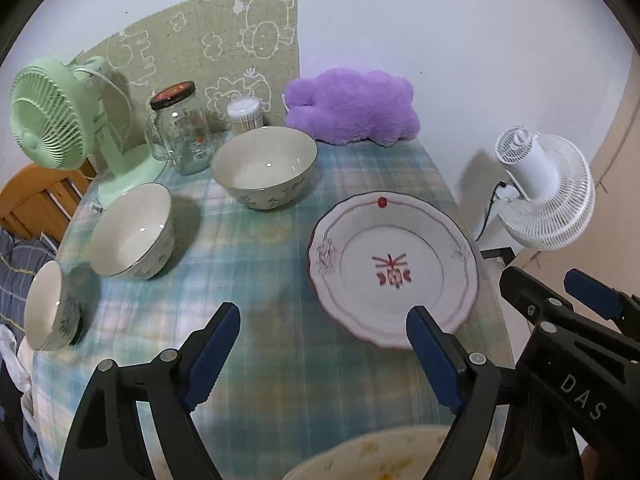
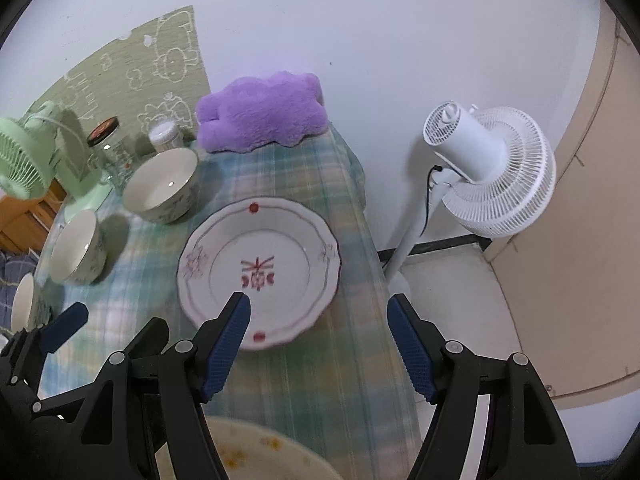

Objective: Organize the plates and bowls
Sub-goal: 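Move the left tool to the red-rimmed white plate and grasp its rim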

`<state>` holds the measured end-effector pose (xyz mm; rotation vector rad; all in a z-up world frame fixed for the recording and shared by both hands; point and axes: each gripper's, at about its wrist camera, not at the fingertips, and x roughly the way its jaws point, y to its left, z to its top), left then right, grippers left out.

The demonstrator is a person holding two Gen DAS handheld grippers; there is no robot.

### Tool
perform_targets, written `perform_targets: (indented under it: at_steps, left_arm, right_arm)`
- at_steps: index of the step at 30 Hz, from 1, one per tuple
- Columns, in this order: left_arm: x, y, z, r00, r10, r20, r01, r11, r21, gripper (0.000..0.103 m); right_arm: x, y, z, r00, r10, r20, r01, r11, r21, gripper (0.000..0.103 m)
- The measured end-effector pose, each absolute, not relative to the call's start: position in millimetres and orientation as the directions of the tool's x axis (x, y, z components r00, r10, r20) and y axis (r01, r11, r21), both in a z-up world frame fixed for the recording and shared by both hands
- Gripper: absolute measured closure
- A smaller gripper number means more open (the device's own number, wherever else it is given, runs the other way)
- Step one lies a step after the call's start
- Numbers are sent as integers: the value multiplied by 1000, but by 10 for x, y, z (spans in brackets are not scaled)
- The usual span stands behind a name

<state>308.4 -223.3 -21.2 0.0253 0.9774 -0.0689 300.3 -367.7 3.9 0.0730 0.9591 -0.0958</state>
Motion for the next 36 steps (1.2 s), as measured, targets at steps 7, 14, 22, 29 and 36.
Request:
perform_targets:
  at_steps: [7,14,22,29,36]
  left_arm:
    - [3530,-2281,-493,520,-20,-854,23,1000,-10,17]
    - [3866,-2346,-847,478,3,-878,3,1000,6,27]
    - [4071,-2411,-1073,433,7,-901,14,1000,15,36]
    - [4071,-2496,-1087,444,1,-896,41,999,21,45]
    - [4012,-2406,-1068,413,5,-911,25,1000,17,45]
  right_arm:
    - [3509,-3723,-220,556,-36,-831,99,995,24,29]
    - [3915,-3757,-592,512,-19,-859,104,994,39,36]
    - [4141,-3810,-874,473,-5,-881,115,992,57,46]
    - [4204,-3857,-981,457,-12,-889,129,990,53,55]
    - [4157,-3805,-963,444,-1,-896,122,991,59,55]
